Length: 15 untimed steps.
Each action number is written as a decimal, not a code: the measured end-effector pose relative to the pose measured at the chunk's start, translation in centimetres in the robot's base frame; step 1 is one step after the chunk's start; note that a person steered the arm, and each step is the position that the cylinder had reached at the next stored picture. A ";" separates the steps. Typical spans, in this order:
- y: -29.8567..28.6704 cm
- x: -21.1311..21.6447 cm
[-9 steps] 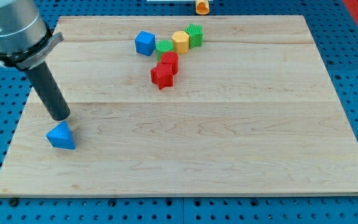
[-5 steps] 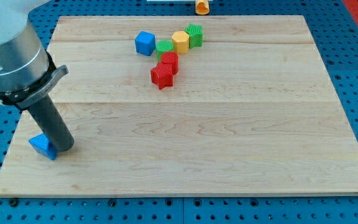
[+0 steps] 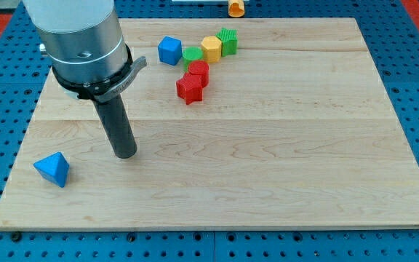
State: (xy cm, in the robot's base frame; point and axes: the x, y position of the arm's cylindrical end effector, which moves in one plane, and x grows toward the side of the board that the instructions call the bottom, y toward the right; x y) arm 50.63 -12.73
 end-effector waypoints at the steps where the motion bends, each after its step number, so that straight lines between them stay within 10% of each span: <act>1: 0.1 0.0; 6: 0.8 -1.1; 8: 12.7 -2.7; 12: 5.2 -3.0; 15: 0.0 -23.2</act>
State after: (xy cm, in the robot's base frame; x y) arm 27.42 -12.77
